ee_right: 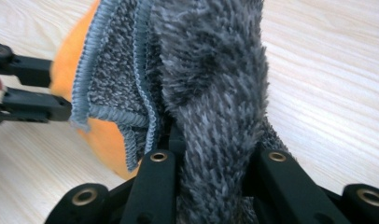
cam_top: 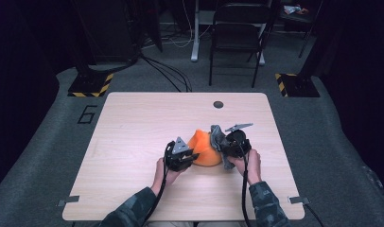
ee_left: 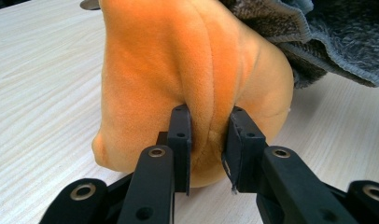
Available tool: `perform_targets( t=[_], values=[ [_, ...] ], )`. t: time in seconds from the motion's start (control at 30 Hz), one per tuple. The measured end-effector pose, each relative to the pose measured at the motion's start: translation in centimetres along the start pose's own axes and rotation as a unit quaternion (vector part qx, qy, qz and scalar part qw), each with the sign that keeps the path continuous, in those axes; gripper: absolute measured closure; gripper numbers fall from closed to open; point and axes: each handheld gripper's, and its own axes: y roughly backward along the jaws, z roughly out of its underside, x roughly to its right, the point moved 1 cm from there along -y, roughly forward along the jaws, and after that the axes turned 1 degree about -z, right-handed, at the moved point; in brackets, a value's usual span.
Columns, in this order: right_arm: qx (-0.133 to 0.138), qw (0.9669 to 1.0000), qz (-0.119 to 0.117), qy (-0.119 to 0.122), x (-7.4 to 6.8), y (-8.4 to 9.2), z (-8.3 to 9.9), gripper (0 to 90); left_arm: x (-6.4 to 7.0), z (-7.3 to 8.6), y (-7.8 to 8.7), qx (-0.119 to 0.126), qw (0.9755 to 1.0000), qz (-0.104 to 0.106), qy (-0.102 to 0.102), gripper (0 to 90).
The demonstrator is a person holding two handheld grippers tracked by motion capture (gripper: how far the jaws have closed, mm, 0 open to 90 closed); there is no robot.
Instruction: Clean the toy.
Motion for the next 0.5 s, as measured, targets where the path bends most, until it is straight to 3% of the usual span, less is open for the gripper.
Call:
perform_targets(
  t=[0.23,0.4,0.5],
  values=[
    [-0.029,0.9988,0.004,-0.039,1.9,-1.1,1.4,75.5,-0.2,0.1,0.0,0.002,1.0,0.0,0.005,73.5],
    [-0.066,0.9962,0.041,-0.039,2.6,-2.7,2.6,76.1,-0.5,0.1,0.0,0.003,0.9999,-0.001,0.013,73.5],
    [-0.071,0.9958,0.031,-0.049,3.2,-2.9,2.8,76.7,-0.7,0.2,0.0,0.005,0.9998,-0.002,0.017,73.5]
  ],
)
